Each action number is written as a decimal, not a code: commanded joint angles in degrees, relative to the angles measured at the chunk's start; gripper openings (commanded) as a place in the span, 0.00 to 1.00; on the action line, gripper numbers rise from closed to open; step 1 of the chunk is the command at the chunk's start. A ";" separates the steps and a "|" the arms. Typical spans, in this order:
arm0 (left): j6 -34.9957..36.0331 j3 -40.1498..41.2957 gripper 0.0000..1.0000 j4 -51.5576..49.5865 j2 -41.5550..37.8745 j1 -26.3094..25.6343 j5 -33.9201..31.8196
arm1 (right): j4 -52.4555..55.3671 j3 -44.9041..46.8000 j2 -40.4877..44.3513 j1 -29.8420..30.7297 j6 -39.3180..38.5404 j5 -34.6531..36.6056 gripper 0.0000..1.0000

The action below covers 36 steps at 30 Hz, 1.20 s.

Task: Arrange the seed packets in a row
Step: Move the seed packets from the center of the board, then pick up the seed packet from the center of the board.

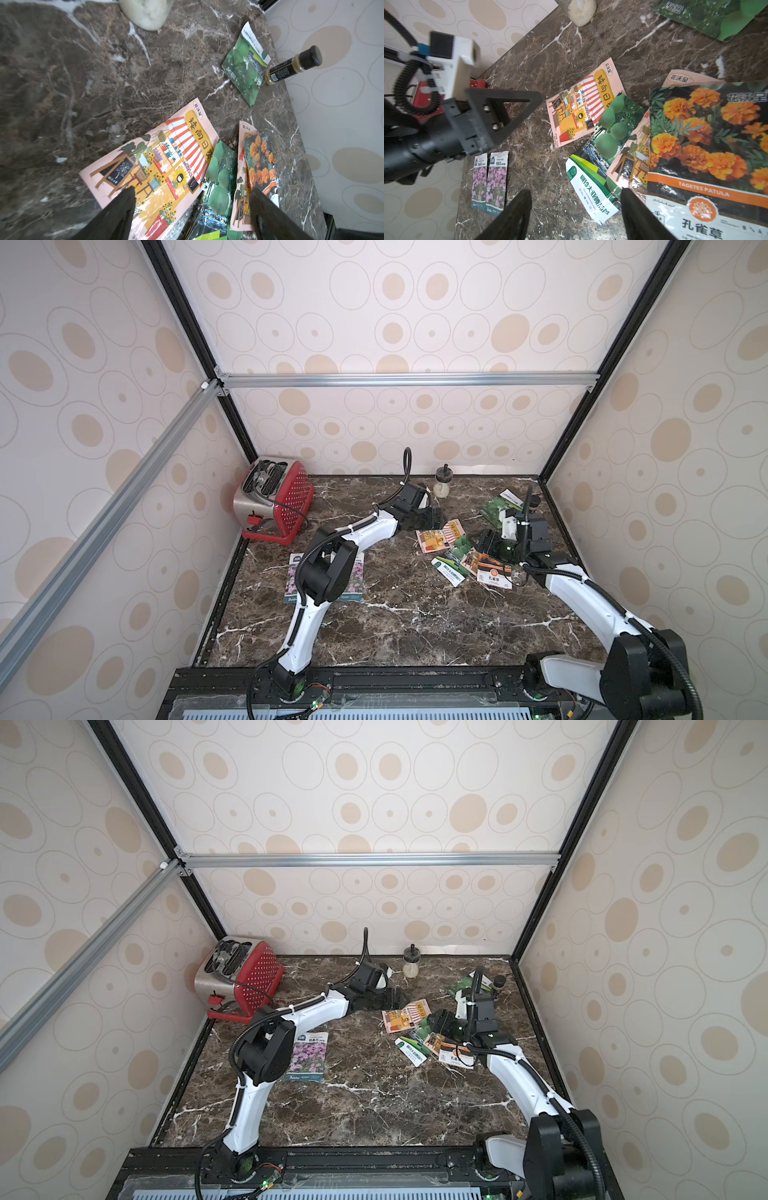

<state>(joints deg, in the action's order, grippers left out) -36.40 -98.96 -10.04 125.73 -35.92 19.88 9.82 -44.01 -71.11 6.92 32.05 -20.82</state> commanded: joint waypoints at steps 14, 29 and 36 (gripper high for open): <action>15.58 -9.79 0.87 -11.83 7.70 1.87 -2.39 | -1.04 -1.74 -4.04 -0.58 0.97 0.34 0.70; 17.65 -6.77 0.87 -10.28 8.72 3.40 -2.85 | -7.29 -11.06 -20.11 -0.06 3.88 -4.55 0.62; 15.16 -5.86 0.86 -7.58 10.80 3.29 0.23 | -9.12 -17.02 -29.31 0.55 4.59 -4.63 0.60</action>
<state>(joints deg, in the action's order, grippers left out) -20.71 -105.45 -18.90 134.74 -32.62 18.31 2.39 -58.43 -98.30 6.92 35.90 -24.99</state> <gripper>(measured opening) 0.865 0.602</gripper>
